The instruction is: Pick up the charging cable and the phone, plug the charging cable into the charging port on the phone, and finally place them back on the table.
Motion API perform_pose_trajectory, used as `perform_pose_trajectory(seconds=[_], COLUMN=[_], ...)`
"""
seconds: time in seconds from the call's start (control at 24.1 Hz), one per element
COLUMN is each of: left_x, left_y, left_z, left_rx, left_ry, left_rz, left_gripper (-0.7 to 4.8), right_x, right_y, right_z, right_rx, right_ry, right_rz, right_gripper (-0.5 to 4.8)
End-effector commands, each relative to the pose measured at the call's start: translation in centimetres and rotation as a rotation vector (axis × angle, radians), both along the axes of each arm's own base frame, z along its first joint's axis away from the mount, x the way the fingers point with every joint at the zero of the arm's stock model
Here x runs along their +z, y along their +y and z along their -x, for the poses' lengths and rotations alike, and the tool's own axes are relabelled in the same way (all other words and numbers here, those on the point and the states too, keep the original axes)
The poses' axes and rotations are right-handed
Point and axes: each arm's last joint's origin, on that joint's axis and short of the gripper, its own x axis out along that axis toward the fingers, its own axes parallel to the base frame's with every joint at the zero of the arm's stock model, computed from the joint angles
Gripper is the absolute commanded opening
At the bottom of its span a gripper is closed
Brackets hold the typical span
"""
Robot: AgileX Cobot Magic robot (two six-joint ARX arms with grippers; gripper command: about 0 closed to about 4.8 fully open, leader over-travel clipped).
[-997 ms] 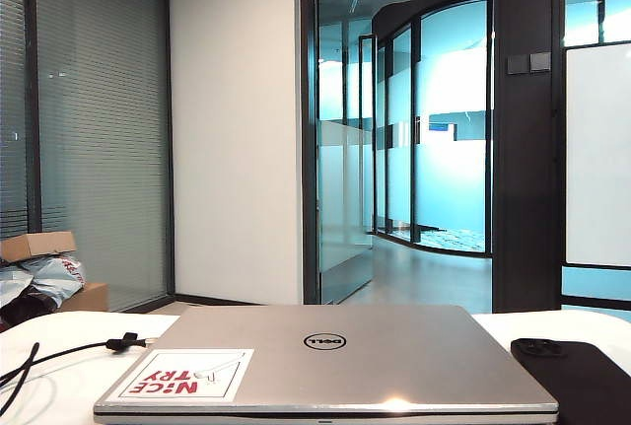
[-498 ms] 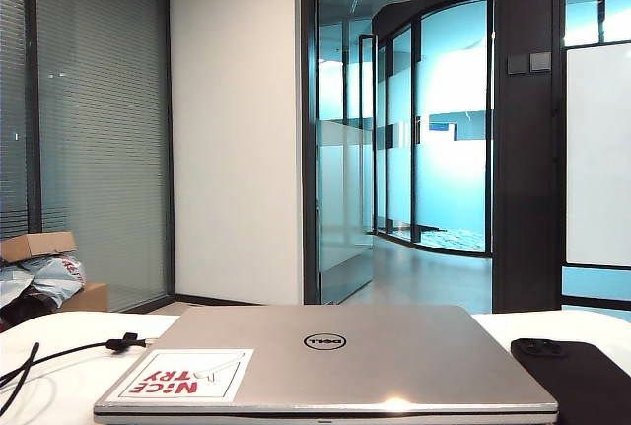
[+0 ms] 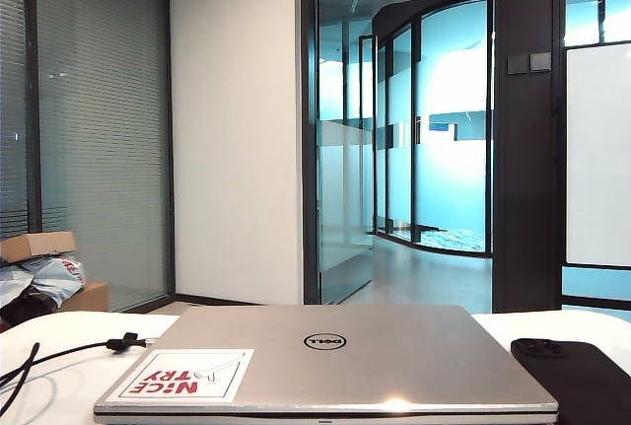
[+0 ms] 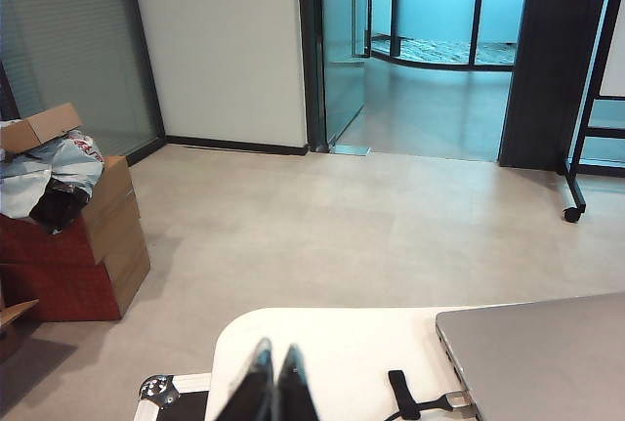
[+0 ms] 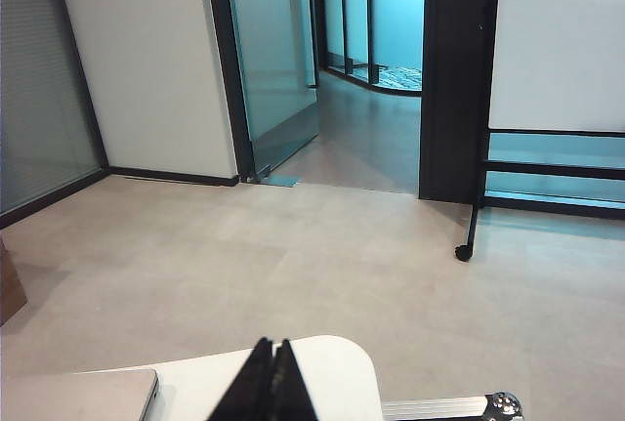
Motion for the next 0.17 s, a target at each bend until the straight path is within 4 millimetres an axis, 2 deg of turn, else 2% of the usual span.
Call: perform_pose_trajectory(seconds=[0.04, 0.17], left_x=[0.08, 0.08], left_y=[0.02, 0.02], left_z=[-0.01, -0.01], left_rx=[0.002, 0.002], left_ry=[-0.009, -0.009], left_rz=[-0.001, -0.001], left_gripper=[-0.05, -0.05], right_x=[0.12, 0.11], right_y=[-0.01, -0.01], right_z=[0.02, 0.02], right_rx=[-0.002, -0.001], right_ry=[-0.016, -0.015], right_rz=[0.000, 0.000], right_gripper=[0.00, 0.00])
